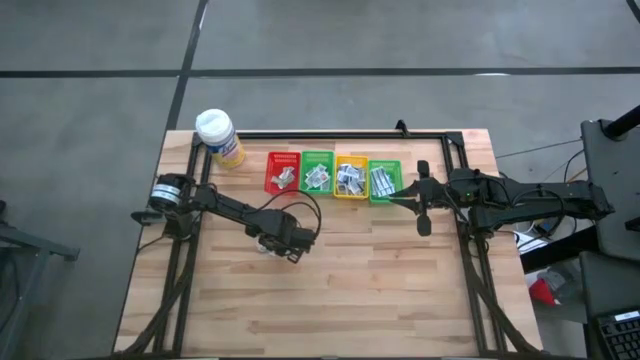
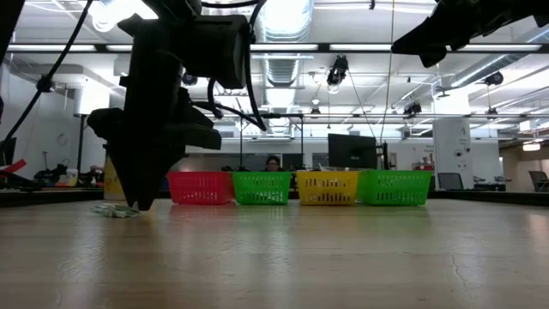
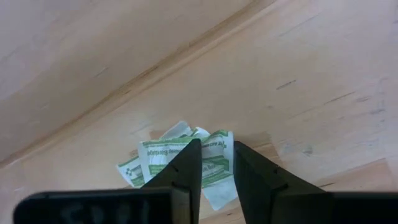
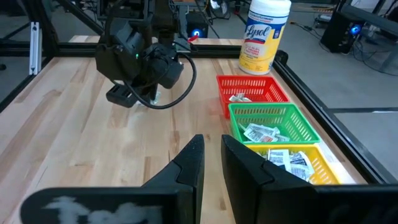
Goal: Pick & Place First Aid Supplies
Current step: Put the green bandage into the red bin
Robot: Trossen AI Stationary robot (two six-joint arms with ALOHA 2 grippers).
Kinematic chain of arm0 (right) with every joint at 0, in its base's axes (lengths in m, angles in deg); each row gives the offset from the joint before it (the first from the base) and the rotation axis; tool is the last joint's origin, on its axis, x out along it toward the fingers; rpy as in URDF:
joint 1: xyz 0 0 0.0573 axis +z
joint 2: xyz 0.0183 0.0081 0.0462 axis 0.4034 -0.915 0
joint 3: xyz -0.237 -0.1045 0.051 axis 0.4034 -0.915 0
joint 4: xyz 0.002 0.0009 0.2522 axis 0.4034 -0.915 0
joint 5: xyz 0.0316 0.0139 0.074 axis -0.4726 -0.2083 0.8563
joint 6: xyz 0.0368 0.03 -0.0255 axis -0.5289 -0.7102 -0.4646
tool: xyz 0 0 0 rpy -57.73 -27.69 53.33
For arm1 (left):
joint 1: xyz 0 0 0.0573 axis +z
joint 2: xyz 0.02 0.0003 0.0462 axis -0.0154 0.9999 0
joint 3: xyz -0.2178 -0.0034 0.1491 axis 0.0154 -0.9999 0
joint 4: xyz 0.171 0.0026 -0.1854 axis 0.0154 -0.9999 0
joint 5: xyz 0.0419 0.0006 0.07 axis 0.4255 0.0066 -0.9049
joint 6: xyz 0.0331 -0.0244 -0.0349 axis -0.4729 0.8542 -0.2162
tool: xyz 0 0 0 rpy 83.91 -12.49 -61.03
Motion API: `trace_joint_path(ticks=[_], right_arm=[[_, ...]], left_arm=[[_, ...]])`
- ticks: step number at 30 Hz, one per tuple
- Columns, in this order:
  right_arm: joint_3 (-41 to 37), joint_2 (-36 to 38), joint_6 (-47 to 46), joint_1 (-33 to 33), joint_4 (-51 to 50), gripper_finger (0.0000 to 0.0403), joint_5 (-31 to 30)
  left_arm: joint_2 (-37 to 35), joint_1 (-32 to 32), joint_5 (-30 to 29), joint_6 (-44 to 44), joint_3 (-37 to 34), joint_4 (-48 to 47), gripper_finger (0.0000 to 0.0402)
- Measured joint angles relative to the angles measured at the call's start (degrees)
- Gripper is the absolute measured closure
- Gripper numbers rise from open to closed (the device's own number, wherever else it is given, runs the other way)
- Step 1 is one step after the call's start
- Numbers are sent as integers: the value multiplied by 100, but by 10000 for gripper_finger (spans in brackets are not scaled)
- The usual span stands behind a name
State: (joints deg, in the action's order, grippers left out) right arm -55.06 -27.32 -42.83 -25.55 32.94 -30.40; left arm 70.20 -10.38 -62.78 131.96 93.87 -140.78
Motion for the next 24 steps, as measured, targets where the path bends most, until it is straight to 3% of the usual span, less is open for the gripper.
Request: trace_joint_path(ticks=[15,24], right_arm=[[0,0,-3,0,0,351,0],[0,0,2,0,-1,351,0]], left_arm=[[0,0,-38,-107,0,101,397],[-9,0,-40,-438,127,19,401]])
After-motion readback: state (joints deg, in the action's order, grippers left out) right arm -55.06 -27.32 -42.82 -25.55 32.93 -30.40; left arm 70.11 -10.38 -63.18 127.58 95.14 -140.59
